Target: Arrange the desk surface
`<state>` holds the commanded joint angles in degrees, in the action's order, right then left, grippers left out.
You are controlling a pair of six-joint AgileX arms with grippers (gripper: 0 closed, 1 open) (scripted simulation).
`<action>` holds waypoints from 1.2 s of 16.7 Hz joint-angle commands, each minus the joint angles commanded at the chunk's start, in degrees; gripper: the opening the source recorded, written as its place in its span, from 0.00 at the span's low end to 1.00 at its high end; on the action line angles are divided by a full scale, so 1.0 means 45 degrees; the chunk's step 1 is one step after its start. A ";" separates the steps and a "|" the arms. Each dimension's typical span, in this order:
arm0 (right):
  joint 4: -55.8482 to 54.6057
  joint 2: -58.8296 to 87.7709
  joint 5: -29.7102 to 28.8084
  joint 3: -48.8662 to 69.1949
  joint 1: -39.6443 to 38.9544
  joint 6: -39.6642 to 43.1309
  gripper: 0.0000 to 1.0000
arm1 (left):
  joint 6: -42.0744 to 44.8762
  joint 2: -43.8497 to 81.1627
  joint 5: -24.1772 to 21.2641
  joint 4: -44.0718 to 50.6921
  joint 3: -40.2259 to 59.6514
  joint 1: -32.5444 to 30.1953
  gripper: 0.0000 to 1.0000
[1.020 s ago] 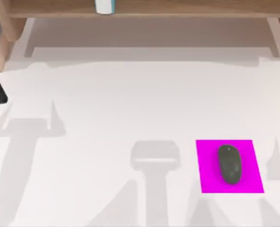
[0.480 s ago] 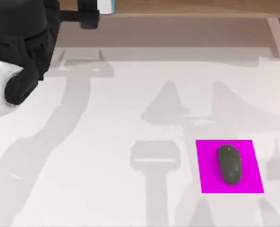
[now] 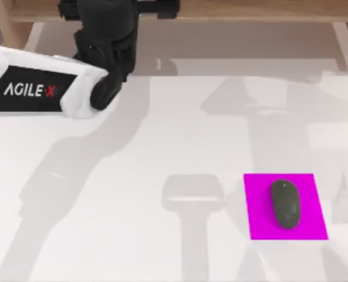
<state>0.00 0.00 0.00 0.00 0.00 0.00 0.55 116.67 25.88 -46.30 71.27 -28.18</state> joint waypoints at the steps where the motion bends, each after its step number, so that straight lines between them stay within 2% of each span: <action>1: 0.0000 0.0000 0.0000 0.0000 0.0000 0.0000 1.00 | -0.0013 0.0070 0.0017 -0.0052 0.0069 -0.0025 1.00; 16: 0.0000 0.0000 0.0000 0.0000 0.0000 0.0000 1.00 | -0.0025 0.0808 -0.0243 0.0402 0.1252 0.0225 1.00; 20: 0.0000 0.0000 0.0000 0.0000 0.0000 0.0000 1.00 | -0.0025 0.0808 -0.0243 0.0402 0.1252 0.0225 0.70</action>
<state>0.00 0.00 0.00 0.00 0.00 0.00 0.44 120.31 24.79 -44.49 76.90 -27.17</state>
